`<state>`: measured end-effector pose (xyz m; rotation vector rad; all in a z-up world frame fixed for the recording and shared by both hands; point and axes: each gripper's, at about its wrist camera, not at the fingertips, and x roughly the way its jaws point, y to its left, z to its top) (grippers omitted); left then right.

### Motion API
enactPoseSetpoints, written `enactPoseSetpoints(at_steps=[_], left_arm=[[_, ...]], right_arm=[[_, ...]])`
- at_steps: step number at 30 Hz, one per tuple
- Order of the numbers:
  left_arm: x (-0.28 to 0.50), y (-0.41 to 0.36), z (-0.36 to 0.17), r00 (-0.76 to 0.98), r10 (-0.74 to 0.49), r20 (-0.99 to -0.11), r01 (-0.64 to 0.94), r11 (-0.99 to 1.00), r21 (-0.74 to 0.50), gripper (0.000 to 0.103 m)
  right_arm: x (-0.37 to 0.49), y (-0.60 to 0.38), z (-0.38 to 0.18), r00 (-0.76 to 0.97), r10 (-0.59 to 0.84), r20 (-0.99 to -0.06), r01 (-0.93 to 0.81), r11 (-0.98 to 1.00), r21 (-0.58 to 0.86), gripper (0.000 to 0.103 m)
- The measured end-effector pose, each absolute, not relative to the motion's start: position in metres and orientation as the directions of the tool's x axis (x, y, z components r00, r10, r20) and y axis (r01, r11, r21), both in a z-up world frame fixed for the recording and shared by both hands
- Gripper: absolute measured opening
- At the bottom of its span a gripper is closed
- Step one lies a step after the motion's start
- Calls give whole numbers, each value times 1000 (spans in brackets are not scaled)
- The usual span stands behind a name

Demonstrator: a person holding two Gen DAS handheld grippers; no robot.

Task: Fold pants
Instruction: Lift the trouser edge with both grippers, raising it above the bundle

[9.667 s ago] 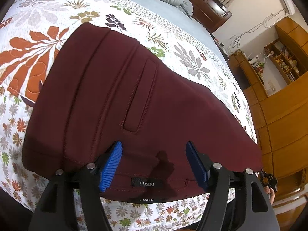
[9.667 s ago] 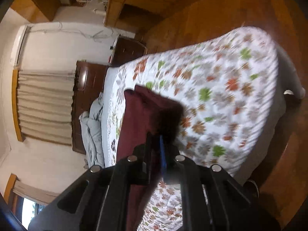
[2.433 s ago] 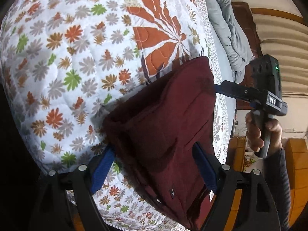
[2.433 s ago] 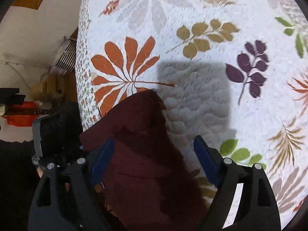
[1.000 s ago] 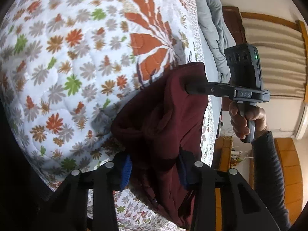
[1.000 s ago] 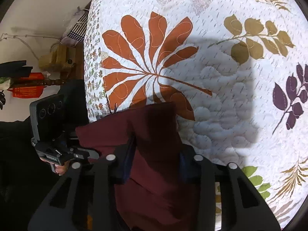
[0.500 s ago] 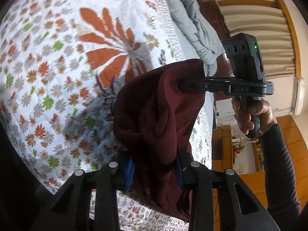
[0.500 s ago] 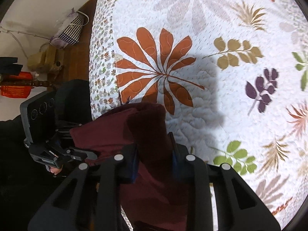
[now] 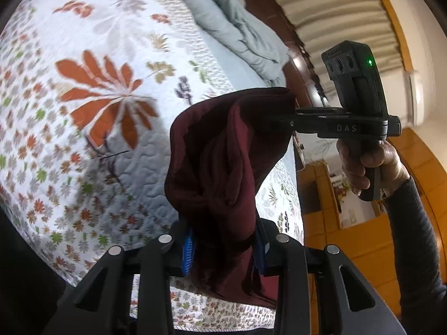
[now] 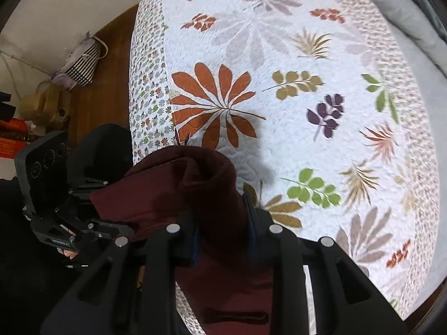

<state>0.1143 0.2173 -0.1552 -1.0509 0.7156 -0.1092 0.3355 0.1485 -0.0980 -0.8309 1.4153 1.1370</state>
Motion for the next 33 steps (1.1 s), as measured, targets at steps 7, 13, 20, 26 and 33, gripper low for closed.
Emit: enactPoseSetpoints(at_steps=[7, 13, 20, 26, 33], left_arm=[[118, 197, -128, 763, -434, -479, -169, 581, -796, 33], [118, 174, -102, 760, -455, -464, -97, 627, -773, 33], [123, 137, -71, 747, -486, -454, -4, 680, -734, 33], [128, 102, -49, 727, -521, -448, 71, 706, -705, 33], [136, 64, -32, 697, -558, -451, 133, 718, -683, 33]], right_arm=[[325, 112, -63, -84, 148, -985, -927, 350, 132, 25], [318, 78, -37, -19, 191, -981, -913, 397, 95, 25], [308, 34, -7, 58, 223, -973, -897, 440, 47, 25], [300, -16, 16, 117, 245, -962, -867, 498, 21, 24], [294, -70, 32, 173, 278, -945, -829, 559, 13, 19]])
